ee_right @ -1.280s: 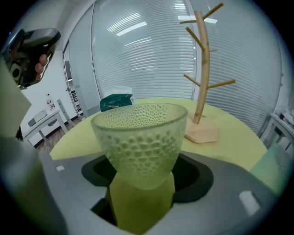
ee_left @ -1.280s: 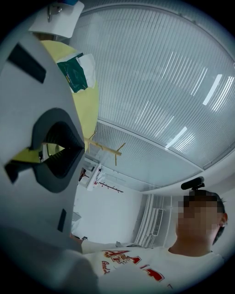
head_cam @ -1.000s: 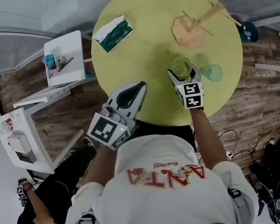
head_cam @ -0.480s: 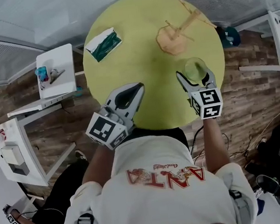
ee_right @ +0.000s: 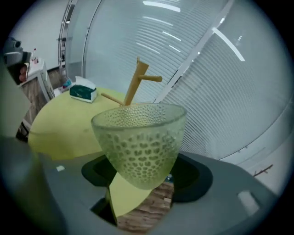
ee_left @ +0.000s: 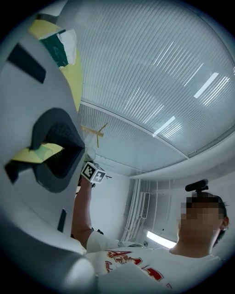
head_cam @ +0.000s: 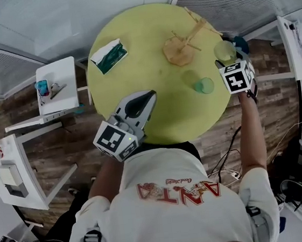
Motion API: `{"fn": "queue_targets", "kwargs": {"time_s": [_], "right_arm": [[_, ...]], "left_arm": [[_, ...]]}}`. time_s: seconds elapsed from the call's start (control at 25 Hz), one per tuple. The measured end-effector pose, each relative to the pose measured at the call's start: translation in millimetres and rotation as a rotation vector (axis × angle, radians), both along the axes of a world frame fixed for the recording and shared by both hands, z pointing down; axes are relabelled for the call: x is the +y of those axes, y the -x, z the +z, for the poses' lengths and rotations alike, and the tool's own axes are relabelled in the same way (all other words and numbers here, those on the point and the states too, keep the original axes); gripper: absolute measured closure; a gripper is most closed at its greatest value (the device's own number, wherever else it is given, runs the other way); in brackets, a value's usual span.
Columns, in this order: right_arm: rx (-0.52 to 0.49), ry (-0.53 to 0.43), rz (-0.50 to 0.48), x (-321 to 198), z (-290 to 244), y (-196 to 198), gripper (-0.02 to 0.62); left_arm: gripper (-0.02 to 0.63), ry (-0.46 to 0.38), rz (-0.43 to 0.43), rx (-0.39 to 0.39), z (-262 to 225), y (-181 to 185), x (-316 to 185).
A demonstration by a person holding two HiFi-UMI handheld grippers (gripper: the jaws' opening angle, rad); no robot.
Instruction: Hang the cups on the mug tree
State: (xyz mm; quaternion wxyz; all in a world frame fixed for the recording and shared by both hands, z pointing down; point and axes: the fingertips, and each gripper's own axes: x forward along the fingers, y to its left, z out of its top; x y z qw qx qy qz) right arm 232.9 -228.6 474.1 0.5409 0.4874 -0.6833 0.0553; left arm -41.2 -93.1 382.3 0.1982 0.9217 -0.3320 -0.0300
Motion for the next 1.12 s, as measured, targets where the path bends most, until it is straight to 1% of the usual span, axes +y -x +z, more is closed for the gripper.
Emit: {"fn": "queue_targets", "kwargs": {"time_s": [0.12, 0.28, 0.56, 0.68, 0.92, 1.04, 1.12], "right_arm": [[0.150, 0.008, -0.036, -19, -11, -5, 0.259], [0.301, -0.010, -0.120, -30, -28, 1, 0.259], [0.456, -0.060, -0.187, -25, -52, 12, 0.259], [0.548, -0.067, -0.235, -27, -55, 17, 0.259], [0.800, -0.022, -0.375, -31, -50, 30, 0.259], [0.873, -0.009, -0.412, -35, -49, 37, 0.259], [0.890, -0.007, -0.423, -36, -48, 42, 0.259]], "left_arm": [[0.597, -0.005, 0.002, 0.005, -3, 1, 0], [0.597, -0.005, -0.003, 0.008, -3, 4, -2], [0.597, -0.005, -0.007, 0.020, 0, 8, -2], [0.597, 0.000, -0.003, 0.025, 2, 7, -3], [0.597, 0.003, 0.000, 0.019, 5, 9, -2], [0.597, 0.006, -0.002, 0.019, 4, 10, -3], [0.597, 0.001, -0.007, 0.021, 5, 11, -3]]}}
